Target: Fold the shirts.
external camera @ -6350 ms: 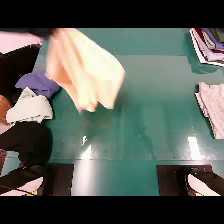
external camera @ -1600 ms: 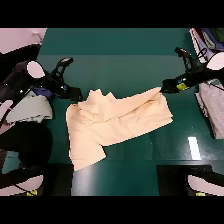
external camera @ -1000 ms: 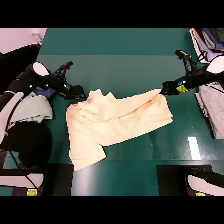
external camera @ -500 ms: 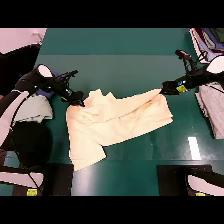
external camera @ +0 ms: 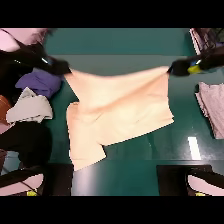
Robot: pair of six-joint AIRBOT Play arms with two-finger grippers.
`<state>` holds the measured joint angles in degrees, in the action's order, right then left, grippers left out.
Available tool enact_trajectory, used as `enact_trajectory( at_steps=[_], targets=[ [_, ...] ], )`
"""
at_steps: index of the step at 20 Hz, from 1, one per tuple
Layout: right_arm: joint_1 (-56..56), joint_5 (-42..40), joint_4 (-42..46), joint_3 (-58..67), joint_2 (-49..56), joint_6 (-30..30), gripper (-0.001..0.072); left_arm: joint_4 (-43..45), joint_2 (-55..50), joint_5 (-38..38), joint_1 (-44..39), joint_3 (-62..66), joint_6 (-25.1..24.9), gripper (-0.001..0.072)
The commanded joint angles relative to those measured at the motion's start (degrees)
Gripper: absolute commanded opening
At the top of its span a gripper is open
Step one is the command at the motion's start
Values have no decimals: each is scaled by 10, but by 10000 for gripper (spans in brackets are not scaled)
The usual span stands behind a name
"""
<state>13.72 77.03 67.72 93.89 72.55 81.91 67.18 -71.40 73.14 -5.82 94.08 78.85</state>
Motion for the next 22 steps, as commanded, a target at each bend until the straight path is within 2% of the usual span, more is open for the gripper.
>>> enact_trajectory(
  at_steps=[1,6,12,17,22],
  targets=[
    [0,8,21,149,-33,-6,17,91,117,-27,0,131,24,28],
    [0,8,61,243,-129,-5,18,98,233,-80,0,228,61,27],
    [0,-12,92,222,-217,2,17,82,245,-137,0,272,82,27],
    [0,22,105,294,-157,6,16,77,225,-166,0,271,75,26],
    [0,31,105,216,-50,17,17,115,94,-79,0,241,61,28]
  ],
)
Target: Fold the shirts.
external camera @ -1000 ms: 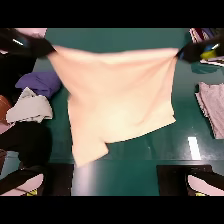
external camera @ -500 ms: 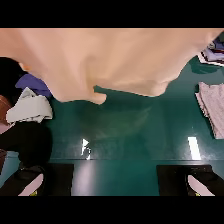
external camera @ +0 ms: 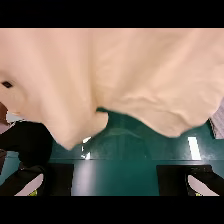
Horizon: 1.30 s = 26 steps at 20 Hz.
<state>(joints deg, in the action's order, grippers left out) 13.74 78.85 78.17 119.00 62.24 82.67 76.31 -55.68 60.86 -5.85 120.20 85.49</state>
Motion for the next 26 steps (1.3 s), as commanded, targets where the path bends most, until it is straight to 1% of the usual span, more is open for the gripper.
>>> enact_trajectory(
  at_steps=[1,3,5,7,9,12,13,14,15,16,18,19,20,22,24,26],
  targets=[
    [0,27,0,-57,85,9,17,32,-93,53,1,-51,-4,28],
    [-2,64,0,-87,160,9,16,28,-165,76,0,-116,-4,28],
    [-4,77,-1,-104,238,9,17,21,-246,84,1,-169,-4,28],
    [-8,65,-3,-111,311,8,17,24,-323,64,1,-199,-4,29],
    [-9,30,-4,-111,367,8,17,26,-384,42,1,-202,-4,29],
    [-8,-8,-7,-111,407,9,22,30,-415,12,1,-202,-4,31],
    [-8,-7,-21,-111,413,9,135,35,-414,11,1,-201,-5,126],
    [-13,-7,-39,-111,415,9,333,39,-413,14,1,-198,-4,424],
    [-19,-5,-68,-111,413,8,373,39,-413,26,2,-191,-4,512],
    [-28,2,-103,-111,408,6,372,35,-413,51,9,-181,-4,512],
    [-51,45,-173,-112,391,-11,373,23,-409,132,29,-162,-5,476],
    [-60,64,-188,-125,373,-22,372,15,-400,168,41,-164,-6,476],
    [-68,71,-184,-150,349,-24,372,11,-385,201,53,-172,-7,476],
    [-86,68,-185,-227,288,-33,372,9,-335,217,68,-236,-17,477],
    [-101,53,-186,-322,217,-34,372,14,-264,215,72,-343,-35,477],
    [-113,19,-187,-414,149,-34,372,15,-187,195,72,-467,-41,477]
  ],
)
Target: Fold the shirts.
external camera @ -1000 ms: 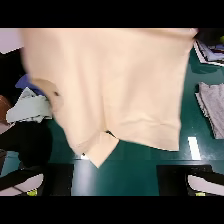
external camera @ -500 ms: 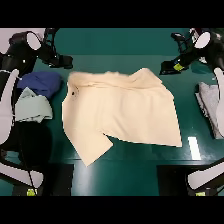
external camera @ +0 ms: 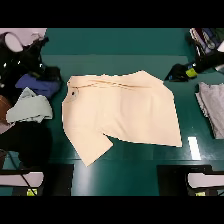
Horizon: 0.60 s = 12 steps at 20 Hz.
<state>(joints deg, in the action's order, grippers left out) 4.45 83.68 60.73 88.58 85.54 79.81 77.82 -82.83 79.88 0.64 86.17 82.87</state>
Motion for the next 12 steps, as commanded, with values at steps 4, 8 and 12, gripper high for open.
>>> enact_trajectory(
  at_steps=[4,8,12],
  targets=[
    [-28,-54,-13,-226,-185,-5,372,-1,199,-57,7,-347,-1,478],
    [-28,-58,-13,-272,-243,-5,372,-22,231,-118,7,-480,33,505],
    [-28,-59,-26,-278,-268,-4,372,-112,231,-191,7,-536,33,505]
  ],
)
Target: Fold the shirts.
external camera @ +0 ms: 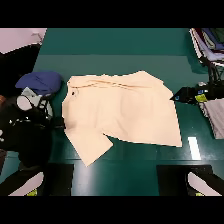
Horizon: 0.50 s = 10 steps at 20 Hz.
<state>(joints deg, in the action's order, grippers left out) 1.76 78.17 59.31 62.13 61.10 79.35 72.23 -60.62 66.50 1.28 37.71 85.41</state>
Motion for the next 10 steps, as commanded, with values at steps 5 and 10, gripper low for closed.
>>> enact_trajectory(
  at_steps=[5,10],
  targets=[
    [-1,-7,-33,-14,-25,1,372,-117,9,-71,1,-61,-10,324],
    [-68,55,27,-17,-25,0,372,-118,9,-29,1,-27,-26,28]
  ],
)
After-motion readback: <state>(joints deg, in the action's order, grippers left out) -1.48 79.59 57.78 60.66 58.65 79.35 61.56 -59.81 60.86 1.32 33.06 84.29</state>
